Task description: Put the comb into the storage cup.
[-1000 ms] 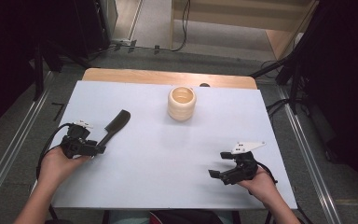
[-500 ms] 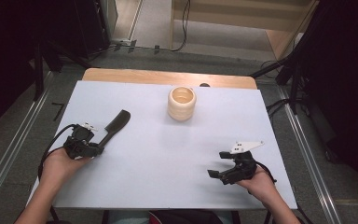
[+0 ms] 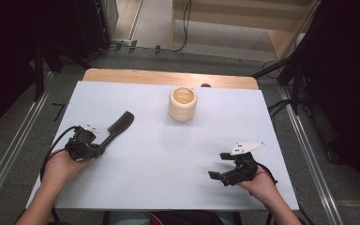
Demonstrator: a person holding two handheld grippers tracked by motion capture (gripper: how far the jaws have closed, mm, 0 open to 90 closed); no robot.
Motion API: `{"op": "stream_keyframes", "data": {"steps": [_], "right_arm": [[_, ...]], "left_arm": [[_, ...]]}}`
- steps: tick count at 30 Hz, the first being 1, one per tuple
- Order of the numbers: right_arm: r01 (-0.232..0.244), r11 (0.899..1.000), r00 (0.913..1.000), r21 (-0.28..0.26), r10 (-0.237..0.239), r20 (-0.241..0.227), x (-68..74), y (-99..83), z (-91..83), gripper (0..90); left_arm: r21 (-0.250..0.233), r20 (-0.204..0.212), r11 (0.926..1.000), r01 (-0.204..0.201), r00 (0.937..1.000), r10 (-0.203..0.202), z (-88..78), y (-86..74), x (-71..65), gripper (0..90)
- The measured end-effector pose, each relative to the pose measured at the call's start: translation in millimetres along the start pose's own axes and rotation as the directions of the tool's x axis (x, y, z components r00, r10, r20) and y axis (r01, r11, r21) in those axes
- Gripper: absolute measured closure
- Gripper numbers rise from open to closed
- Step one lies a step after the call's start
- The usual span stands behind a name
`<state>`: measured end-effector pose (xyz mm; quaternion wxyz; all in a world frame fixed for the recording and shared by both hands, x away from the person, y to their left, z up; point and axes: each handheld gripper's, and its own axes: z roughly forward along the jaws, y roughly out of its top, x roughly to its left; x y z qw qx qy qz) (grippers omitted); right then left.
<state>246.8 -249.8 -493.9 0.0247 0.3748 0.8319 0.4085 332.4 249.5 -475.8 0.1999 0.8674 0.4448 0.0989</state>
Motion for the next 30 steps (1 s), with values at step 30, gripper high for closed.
{"op": "stream_keyframes", "data": {"steps": [30], "right_arm": [[-0.006,1.000,1.0000,-0.013,0.006,0.005,-0.7,1.0,-0.8,5.0]], "left_arm": [[-0.176,0.277,0.9567,0.231,0.9443,-0.177,-28.9,1.5,20.7,72.8]]}}
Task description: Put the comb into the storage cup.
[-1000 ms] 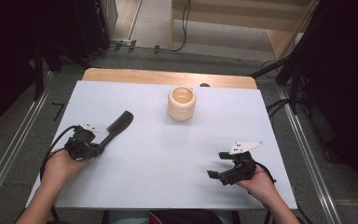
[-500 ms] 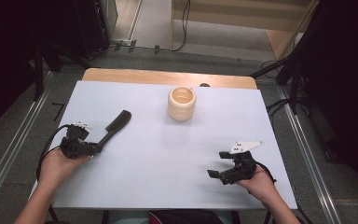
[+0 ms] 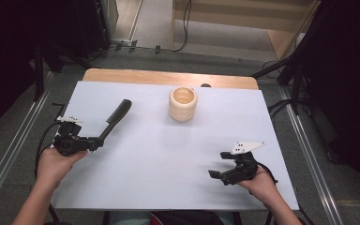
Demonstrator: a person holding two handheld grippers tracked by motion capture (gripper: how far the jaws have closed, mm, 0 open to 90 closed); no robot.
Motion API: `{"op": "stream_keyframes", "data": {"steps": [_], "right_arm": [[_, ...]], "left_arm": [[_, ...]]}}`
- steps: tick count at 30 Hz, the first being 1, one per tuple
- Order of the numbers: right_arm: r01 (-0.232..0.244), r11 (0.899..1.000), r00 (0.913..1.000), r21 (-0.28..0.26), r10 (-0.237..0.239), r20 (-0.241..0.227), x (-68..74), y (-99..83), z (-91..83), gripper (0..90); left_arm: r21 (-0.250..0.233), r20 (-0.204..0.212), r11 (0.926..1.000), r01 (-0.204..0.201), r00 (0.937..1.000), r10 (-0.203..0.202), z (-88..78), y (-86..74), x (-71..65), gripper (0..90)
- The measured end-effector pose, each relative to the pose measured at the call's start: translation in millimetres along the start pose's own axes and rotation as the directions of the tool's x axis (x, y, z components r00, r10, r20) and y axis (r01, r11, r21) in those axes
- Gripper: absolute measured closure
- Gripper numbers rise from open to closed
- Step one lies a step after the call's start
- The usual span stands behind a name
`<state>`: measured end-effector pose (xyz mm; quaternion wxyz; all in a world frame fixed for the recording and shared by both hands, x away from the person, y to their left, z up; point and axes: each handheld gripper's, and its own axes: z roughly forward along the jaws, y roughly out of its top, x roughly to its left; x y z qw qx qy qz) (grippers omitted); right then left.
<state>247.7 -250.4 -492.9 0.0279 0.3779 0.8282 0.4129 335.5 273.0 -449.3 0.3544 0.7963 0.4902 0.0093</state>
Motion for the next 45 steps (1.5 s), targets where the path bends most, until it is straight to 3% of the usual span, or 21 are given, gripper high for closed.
{"op": "stream_keyframes", "data": {"steps": [9,22,29,37,45], "right_arm": [[-0.001,1.000,1.0000,-0.005,0.001,0.001,-0.3,-0.7,-0.6,5.0],[-0.003,1.000,1.0000,-0.019,0.003,0.003,3.9,-0.5,-2.3,5.1],[-0.029,0.999,0.9996,-0.035,0.029,-0.009,5.2,1.2,-3.2,5.0],[-0.031,0.996,0.9994,-0.079,0.030,-0.017,10.6,9.3,-1.5,5.0],[-0.066,0.992,0.9978,-0.110,0.065,-0.013,15.5,20.7,-2.3,5.1]], "left_arm": [[-0.042,0.066,0.9990,-0.017,0.9976,0.020,-2.6,7.8,-14.3,72.7],[-0.093,0.155,0.9954,-0.023,0.9872,0.038,5.9,19.4,-36.0,72.7],[-0.108,0.183,0.9940,-0.017,0.9824,0.036,13.2,22.5,-44.1,72.7],[-0.136,0.192,0.9906,-0.017,0.9806,0.043,21.2,24.4,-59.1,72.7],[-0.164,0.198,0.9865,-0.001,0.9797,0.034,33.3,27.6,-72.8,72.7]]}}
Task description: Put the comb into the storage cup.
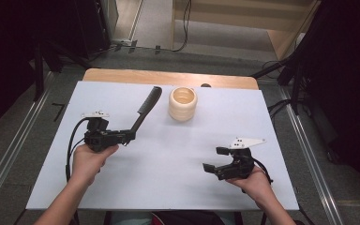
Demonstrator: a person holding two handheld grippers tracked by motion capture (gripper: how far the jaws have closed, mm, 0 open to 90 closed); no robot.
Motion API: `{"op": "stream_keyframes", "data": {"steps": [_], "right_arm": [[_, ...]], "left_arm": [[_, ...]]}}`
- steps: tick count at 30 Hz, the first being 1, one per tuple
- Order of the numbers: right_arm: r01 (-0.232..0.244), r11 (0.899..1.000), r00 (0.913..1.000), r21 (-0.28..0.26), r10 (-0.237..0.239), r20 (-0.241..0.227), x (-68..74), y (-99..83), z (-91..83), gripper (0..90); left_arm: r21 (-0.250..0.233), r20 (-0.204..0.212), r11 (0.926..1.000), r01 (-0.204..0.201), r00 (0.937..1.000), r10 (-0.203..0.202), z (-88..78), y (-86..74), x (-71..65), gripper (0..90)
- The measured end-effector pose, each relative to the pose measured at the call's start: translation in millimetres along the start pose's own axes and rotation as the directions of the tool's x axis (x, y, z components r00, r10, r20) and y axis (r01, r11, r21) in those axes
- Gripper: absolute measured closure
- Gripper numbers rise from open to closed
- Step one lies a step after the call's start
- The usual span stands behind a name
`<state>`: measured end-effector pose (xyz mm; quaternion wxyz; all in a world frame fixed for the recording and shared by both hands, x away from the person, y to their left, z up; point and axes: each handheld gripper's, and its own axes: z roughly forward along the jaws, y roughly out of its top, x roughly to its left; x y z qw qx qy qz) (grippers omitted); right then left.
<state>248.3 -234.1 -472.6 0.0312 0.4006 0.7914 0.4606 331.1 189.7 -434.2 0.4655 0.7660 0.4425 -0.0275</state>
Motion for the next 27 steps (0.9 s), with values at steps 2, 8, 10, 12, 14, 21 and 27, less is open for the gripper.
{"op": "stream_keyframes", "data": {"steps": [2,8,10,12,14,21,27], "right_arm": [[-0.003,1.000,1.0000,-0.007,0.003,0.006,0.8,2.1,-0.6,5.0],[-0.016,0.999,0.9998,-0.030,0.016,0.014,4.0,9.0,1.1,7.4],[-0.019,0.999,0.9997,-0.037,0.020,0.013,5.7,11.6,1.8,12.3],[-0.022,0.999,0.9997,-0.042,0.022,0.013,7.4,14.4,3.7,12.3],[-0.022,0.999,0.9996,-0.046,0.022,0.015,8.9,16.4,6.0,12.3],[-0.035,0.997,0.9991,-0.065,0.037,0.023,12.6,25.0,11.4,12.4],[-0.054,0.995,0.9978,-0.080,0.057,0.034,14.9,32.1,16.2,12.4]], "left_arm": [[-0.018,-0.007,0.9998,-0.001,1.0000,0.001,2.7,-0.8,-4.1,72.8],[-0.051,-0.007,0.9986,0.008,0.9999,-0.009,12.1,-3.0,-12.1,72.7],[-0.065,-0.008,0.9978,0.014,0.9999,-0.015,14.2,-3.8,-13.2,72.7],[-0.074,-0.008,0.9969,0.026,0.9996,-0.027,16.1,-4.5,-13.9,72.7],[-0.083,-0.005,0.9958,0.038,0.9993,-0.038,17.9,-5.7,-14.4,72.7],[-0.105,-0.001,0.9923,0.065,0.9979,-0.065,23.4,-9.2,-14.8,72.7],[-0.119,-0.008,0.9914,0.055,0.9984,-0.056,29.4,-11.6,-18.8,72.7]]}}
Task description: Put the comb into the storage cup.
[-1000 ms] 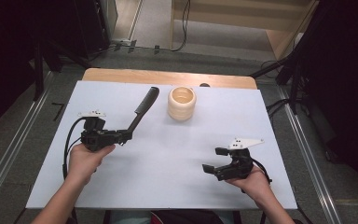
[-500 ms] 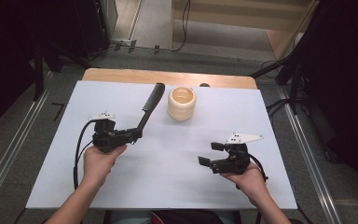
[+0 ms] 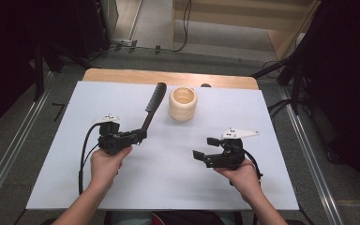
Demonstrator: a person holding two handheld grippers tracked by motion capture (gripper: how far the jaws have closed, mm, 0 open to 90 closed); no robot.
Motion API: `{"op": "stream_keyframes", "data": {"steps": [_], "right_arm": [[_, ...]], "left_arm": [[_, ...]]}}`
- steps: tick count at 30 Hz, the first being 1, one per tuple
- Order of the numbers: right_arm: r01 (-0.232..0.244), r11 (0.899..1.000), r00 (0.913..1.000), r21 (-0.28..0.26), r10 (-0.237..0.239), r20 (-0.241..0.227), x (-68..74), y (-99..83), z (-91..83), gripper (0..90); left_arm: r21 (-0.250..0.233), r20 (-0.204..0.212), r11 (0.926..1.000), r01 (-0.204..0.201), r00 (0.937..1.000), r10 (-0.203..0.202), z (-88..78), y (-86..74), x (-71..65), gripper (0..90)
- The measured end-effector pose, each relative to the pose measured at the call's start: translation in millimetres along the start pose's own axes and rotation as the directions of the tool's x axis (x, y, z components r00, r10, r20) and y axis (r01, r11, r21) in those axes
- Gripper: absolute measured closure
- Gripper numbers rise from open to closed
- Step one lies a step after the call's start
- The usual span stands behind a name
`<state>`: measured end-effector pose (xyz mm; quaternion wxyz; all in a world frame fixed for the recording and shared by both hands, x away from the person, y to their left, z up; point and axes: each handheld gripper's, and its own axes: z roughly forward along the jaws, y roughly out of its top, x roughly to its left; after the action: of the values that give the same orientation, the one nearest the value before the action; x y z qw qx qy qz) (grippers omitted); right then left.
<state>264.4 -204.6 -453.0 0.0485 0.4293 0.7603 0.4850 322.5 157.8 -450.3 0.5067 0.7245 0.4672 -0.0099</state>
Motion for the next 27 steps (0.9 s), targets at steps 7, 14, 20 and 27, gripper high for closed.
{"op": "stream_keyframes", "data": {"steps": [7,14,20,27], "right_arm": [[0.004,1.000,0.9999,0.005,-0.004,0.012,0.7,6.1,9.3,12.8],[-0.016,1.000,0.9999,0.000,0.016,-0.005,1.0,16.3,17.3,12.8],[-0.017,1.000,0.9998,-0.009,0.017,-0.013,2.1,25.2,24.0,12.9],[-0.019,1.000,0.9993,-0.004,0.019,-0.031,7.6,36.3,30.6,13.0]], "left_arm": [[-0.014,-0.022,0.9994,-0.031,0.9993,0.031,7.6,-5.4,-6.0,72.8],[-0.052,-0.010,0.9987,0.003,0.9999,-0.004,10.8,-9.5,-8.0,72.8],[-0.043,0.001,0.9989,0.020,0.9998,-0.020,14.2,-10.9,-11.5,72.8],[-0.052,0.014,0.9980,0.036,0.9993,-0.035,15.1,-12.4,-14.7,72.8]]}}
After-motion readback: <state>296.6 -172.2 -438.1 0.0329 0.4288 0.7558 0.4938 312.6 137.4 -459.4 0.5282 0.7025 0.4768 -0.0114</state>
